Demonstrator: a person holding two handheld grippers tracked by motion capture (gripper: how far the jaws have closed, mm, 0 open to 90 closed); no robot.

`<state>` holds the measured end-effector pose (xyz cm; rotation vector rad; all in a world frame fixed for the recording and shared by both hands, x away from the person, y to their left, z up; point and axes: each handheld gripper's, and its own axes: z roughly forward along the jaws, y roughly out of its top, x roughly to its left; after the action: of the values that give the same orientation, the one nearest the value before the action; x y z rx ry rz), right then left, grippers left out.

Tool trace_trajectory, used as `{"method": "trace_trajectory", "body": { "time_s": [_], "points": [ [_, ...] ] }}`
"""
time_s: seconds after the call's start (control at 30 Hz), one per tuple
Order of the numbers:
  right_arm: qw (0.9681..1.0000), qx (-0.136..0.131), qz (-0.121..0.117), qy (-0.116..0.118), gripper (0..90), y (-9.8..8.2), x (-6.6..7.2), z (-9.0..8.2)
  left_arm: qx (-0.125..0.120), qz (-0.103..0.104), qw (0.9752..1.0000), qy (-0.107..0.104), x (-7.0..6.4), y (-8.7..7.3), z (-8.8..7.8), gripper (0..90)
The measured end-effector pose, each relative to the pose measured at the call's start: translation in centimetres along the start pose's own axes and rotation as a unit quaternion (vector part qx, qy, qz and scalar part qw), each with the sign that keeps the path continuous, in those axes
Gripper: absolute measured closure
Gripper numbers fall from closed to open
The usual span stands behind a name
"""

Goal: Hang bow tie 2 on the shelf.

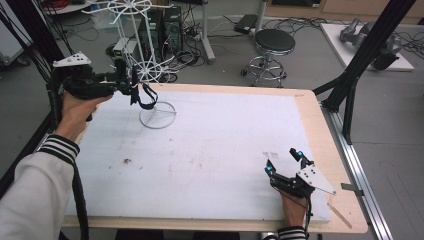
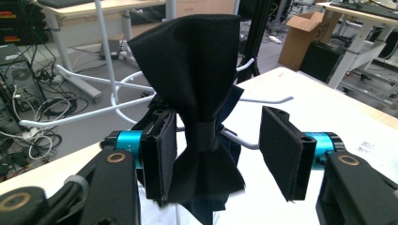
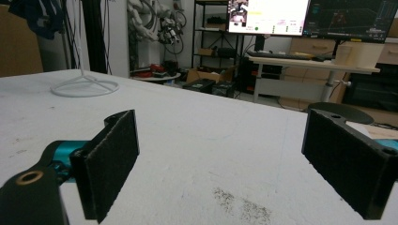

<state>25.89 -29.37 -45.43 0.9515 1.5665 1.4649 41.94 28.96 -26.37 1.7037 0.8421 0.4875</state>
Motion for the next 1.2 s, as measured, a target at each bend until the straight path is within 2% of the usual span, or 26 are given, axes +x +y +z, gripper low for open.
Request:
{"method": "trace_trajectory", "body": {
  "time_s": [0.2, 0.5, 0.57, 0.63, 0.8, 0.93, 1.0, 1.07, 1.13, 1.2],
  "points": [
    [1.0000, 0.001, 0.004, 0.000, 10.8, 0.0, 0.0, 0.0, -0.003, -0.004, 1.0000, -0.002, 0.2, 0.1, -0.3, 40.6],
    [1.0000, -0.001, 0.005, -0.001, 10.7, 0.0, -0.1, 0.0, -0.004, -0.019, 0.9995, -0.024, 0.4, 0.8, -0.3, 32.4],
    [1.0000, -0.001, 0.006, -0.001, 10.7, 0.0, -0.1, 0.0, 0.006, -0.019, 0.9994, -0.029, 0.4, 1.0, -0.3, 29.9],
    [1.0000, -0.002, 0.006, -0.001, 10.7, 0.0, -0.1, 0.0, 0.023, -0.010, 0.9994, -0.025, 0.3, 1.2, -0.3, 28.7],
    [1.0000, -0.003, 0.005, -0.001, 10.7, 0.0, -0.1, -0.1, 0.067, 0.003, 0.9973, -0.031, 0.0, 1.9, -0.1, 22.3],
    [1.0000, -0.003, 0.005, 0.000, 10.7, 0.0, 0.0, -0.1, 0.077, 0.006, 0.9963, -0.037, -0.1, 2.3, 0.2, 19.1],
    [1.0000, -0.003, 0.004, 0.000, 10.8, 0.0, 0.0, -0.1, 0.082, 0.005, 0.9961, -0.033, -0.2, 2.3, 0.3, 16.3],
    [1.0000, -0.003, 0.002, 0.000, 10.8, 0.0, 0.0, -0.1, 0.091, 0.013, 0.9951, -0.037, -0.3, 2.2, 0.4, 15.4],
    [1.0000, -0.003, 0.004, 0.000, 10.8, 0.0, 0.0, -0.1, 0.110, 0.027, 0.9931, -0.030, -0.4, 2.2, 0.4, 14.7],
    [1.0000, -0.003, 0.005, -0.001, 10.7, 0.0, -0.1, -0.1, 0.120, 0.037, 0.9917, -0.030, -0.5, 2.1, 0.4, 14.1]
  ]
}}
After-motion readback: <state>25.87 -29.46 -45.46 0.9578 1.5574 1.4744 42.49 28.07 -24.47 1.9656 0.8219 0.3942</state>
